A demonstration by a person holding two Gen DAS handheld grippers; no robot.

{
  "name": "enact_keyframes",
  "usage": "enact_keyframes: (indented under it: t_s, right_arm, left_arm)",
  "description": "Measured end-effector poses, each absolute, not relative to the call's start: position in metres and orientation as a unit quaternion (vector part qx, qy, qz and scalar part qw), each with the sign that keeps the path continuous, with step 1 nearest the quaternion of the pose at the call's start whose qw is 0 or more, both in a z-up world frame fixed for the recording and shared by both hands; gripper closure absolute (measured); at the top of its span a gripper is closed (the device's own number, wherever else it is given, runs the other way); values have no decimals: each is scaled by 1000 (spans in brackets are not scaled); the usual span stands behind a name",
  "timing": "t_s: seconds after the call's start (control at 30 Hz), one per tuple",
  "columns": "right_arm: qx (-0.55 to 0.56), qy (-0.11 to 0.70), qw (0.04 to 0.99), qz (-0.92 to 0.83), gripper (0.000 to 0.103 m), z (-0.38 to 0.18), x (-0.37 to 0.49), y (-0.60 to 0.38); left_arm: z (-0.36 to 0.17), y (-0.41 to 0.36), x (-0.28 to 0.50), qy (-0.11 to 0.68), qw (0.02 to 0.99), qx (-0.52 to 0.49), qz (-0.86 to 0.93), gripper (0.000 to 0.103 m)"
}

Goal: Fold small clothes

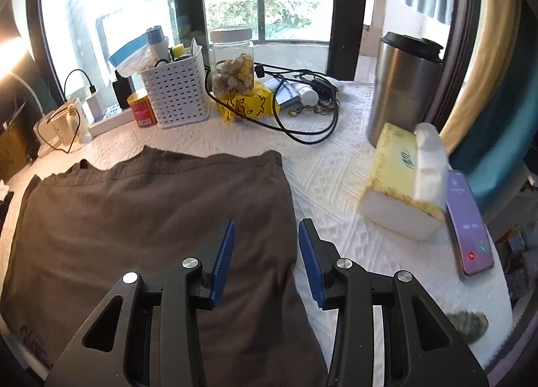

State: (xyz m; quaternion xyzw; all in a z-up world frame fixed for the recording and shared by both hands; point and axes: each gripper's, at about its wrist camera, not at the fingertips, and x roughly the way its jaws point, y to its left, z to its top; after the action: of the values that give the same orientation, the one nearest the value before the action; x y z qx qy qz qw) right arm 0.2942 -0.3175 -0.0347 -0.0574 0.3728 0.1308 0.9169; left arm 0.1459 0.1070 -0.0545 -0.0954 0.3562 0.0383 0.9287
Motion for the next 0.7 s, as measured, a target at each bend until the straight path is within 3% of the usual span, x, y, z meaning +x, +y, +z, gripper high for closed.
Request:
enact_keyframes:
  t_s: [0.7]
  right_arm:
    - [-54,374,917,126,61,-55,185,-347]
  left_arm:
    - [-72,75,79,369,925,-91,2,53]
